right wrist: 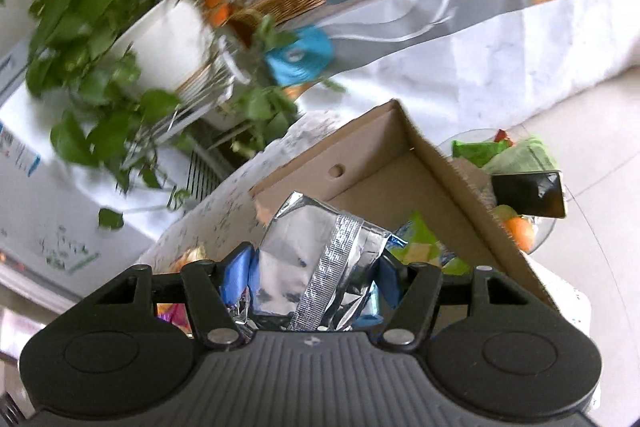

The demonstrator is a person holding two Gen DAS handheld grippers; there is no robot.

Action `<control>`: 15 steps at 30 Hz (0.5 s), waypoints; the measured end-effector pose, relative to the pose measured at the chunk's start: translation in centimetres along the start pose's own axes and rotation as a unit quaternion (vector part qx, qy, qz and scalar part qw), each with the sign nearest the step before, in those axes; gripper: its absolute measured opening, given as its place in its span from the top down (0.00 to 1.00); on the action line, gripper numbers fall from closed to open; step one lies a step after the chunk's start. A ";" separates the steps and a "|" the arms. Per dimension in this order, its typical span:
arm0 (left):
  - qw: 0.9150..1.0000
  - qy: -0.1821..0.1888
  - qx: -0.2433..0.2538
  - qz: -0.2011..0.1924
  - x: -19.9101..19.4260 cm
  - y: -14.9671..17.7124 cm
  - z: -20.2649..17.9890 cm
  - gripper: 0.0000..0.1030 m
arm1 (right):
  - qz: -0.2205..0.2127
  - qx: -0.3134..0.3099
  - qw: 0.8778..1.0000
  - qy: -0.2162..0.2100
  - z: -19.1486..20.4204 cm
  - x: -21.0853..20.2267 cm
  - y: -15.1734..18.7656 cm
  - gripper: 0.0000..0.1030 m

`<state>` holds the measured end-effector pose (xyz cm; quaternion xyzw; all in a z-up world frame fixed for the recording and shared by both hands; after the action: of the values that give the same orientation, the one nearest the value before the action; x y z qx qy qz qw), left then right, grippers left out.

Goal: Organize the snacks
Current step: 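Carry both packs over the box while the right gripper opens to drop the silver pack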

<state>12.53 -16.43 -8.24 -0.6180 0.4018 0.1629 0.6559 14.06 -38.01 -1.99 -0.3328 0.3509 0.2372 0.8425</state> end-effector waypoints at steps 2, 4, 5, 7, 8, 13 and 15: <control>1.000 0.009 -0.003 0.000 0.3 -0.2 -0.7 0.54 | -0.004 0.010 1.000 0.004 -0.6 -0.2 -0.4 0.32; 1.000 0.014 -0.003 0.002 0.6 -0.4 -1.2 0.54 | -0.003 0.020 1.000 0.010 -1.0 -0.1 -0.6 0.32; 1.000 0.015 -0.003 0.002 0.8 -0.5 -1.4 0.54 | -0.003 0.024 1.000 0.011 -1.2 -0.1 -0.6 0.32; 1.000 0.018 -0.004 0.002 1.0 -0.6 -1.8 0.54 | -0.003 0.029 0.999 0.014 -1.5 -0.1 -0.8 0.32; 1.000 0.019 -0.005 0.002 1.1 -0.7 -2.0 0.54 | -0.004 0.031 0.999 0.015 -1.6 -0.2 -0.8 0.32; 0.999 0.033 -0.011 -0.002 1.8 -1.1 -3.2 0.54 | -0.003 0.046 0.999 0.018 -2.2 -0.1 -1.1 0.32; 0.999 0.034 -0.011 -0.002 2.1 -1.3 -3.6 0.54 | -0.002 0.049 0.999 0.019 -2.4 -0.1 -1.2 0.32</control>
<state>13.56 -20.66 -8.61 -0.6314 0.4206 0.1446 0.6352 13.74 -40.53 -2.72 -0.2958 0.3777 0.2116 0.8515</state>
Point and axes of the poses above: each gripper's, at about its wrist camera, not at the fingertips, and x roughly the way its jaws point, z to its left, y to its underside, the point moved 9 cm from there along x, roughly the way its jaws point, and after that the axes turned 14 degrees about x, right-handed, at the moved point
